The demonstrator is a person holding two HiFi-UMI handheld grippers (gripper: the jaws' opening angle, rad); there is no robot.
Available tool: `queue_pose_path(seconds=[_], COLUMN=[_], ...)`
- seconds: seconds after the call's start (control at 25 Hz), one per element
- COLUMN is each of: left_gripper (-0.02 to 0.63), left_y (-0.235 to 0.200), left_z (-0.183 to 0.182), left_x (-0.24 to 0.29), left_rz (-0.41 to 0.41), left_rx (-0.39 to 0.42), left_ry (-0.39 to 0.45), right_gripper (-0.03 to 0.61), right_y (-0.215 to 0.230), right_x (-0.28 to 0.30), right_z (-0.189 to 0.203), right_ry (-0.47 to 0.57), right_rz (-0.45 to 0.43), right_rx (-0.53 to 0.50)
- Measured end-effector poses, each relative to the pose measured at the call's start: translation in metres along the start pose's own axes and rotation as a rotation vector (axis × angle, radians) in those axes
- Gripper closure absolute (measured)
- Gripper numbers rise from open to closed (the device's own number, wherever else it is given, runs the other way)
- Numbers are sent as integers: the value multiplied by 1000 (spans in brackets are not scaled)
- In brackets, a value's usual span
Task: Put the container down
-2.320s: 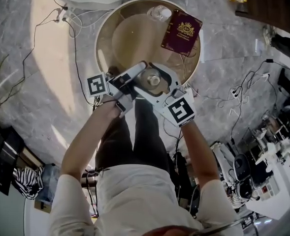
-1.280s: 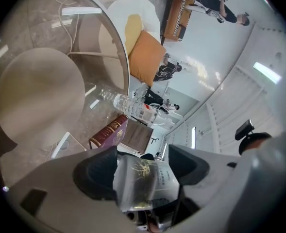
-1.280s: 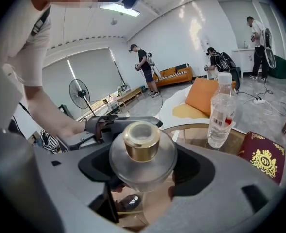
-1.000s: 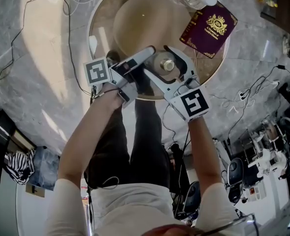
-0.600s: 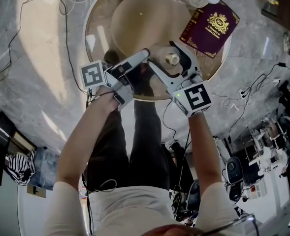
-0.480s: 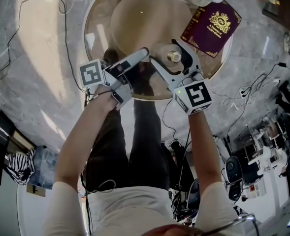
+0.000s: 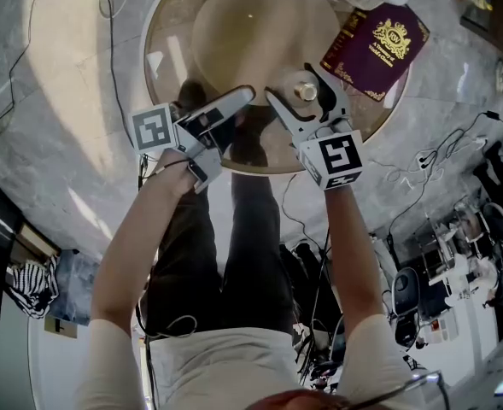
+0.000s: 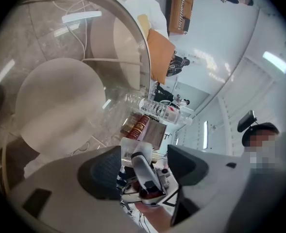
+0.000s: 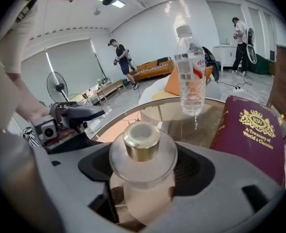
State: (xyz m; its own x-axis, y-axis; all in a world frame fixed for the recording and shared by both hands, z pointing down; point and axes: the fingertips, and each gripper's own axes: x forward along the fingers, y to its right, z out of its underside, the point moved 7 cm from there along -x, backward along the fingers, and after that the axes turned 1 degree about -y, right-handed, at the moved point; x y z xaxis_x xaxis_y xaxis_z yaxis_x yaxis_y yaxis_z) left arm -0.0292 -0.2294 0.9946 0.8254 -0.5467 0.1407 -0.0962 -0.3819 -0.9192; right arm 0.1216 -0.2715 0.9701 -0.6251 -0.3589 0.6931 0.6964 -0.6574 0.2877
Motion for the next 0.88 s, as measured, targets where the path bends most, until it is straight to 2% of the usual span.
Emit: queue_pose_path(seconds=[0.36, 0.88], left_gripper=[382, 407], left_y=[-4, -15], left_z=[-1, 2], left_x=[-5, -3], left_rz=[0, -5], left_rx=[-9, 1], left_ry=[-12, -39], right_gripper=[241, 239], right_y=[-1, 0], right_x=[7, 13], right_z=[13, 25], right_ry=[-19, 8], right_rz=[46, 97], right_rx=[-45, -76])
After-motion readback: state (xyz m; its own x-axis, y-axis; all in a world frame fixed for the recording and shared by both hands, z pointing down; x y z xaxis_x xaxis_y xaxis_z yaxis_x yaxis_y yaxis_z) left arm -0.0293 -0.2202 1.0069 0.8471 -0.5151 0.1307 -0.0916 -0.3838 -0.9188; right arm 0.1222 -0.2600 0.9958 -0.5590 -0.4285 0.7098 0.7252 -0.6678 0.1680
